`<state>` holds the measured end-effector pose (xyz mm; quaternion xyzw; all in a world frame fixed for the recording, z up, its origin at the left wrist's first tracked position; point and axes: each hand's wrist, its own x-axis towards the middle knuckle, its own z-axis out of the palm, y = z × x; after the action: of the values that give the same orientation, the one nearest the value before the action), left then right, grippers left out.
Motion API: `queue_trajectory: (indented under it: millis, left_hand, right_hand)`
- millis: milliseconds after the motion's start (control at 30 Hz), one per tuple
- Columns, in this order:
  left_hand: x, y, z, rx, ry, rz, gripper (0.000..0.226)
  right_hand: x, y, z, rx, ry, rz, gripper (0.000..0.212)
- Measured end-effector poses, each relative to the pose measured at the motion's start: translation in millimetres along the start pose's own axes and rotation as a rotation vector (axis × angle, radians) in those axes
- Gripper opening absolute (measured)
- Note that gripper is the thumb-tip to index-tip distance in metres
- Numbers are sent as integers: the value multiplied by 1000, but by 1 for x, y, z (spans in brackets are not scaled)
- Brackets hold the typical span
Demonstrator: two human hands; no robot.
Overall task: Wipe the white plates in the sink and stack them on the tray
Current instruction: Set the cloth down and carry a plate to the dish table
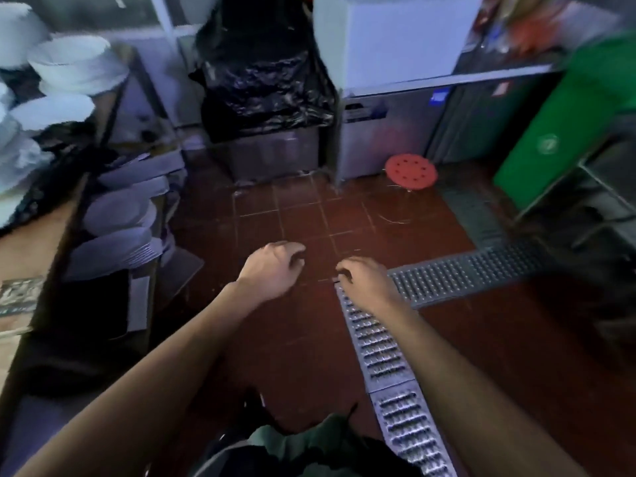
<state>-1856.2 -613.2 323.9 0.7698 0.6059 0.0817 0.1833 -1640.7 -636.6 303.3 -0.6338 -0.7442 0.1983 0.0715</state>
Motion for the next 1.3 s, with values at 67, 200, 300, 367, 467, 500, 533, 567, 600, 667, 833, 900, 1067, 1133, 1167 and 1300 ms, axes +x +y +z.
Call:
queue_trajectory:
  millis: [67,200,300,367,467,500,533,567,600,667,833,900,1067,1133,1167,1300]
  left_hand:
    - [27,44,14,26,-63,98,39]
    - [77,134,52,61,-177,303,40]
    - [106,200,85,75,-256,461,40]
    - [124,240,108,84,-293,546,39]
    - [155,295,144,116,-310,681,37]
    - [167,312,155,143,-308,736,37]
    - [180,330,167,182,-299,797,36]
    - [192,348,177,218,-289,854,35]
    - [204,368,185,236,-292,901,35]
    - [224,408,201,244,-334,972,37]
    - [252,503,233,229,-426,1074,42]
    - [258,539,246,252,-446,1125,42]
    - [267,637,289,260,-488,1215,42]
    - [269,683,307,247,-494,1239,42]
    - [269,706,314,245,-495,1249,42]
    - [268,800,341,239,-478,1278,42]
  right_hand:
    - [-16,41,-12,39,32,98,26]
    - [-58,125,-31,102,102,294,20]
    - [-91,188,-41,104,152,474,22]
    - [-108,224,-47,125,183,576,24]
    - [-121,277,-60,124,224,660,39]
    - [-122,294,-65,117,230,685,43]
    - [-123,311,-71,106,231,712,46]
    - [-122,329,-77,91,228,740,47]
    - [-122,347,-85,87,228,771,47]
    - [-123,380,-101,98,245,826,46]
    - [-153,446,-128,168,314,961,45]
    - [-170,470,-135,185,347,1025,43]
    - [-214,539,-148,249,403,1132,40]
    - [-231,574,-160,258,415,1148,40]
    - [-240,591,-167,257,422,1154,41]
    - [-279,664,-201,256,449,1179,43]
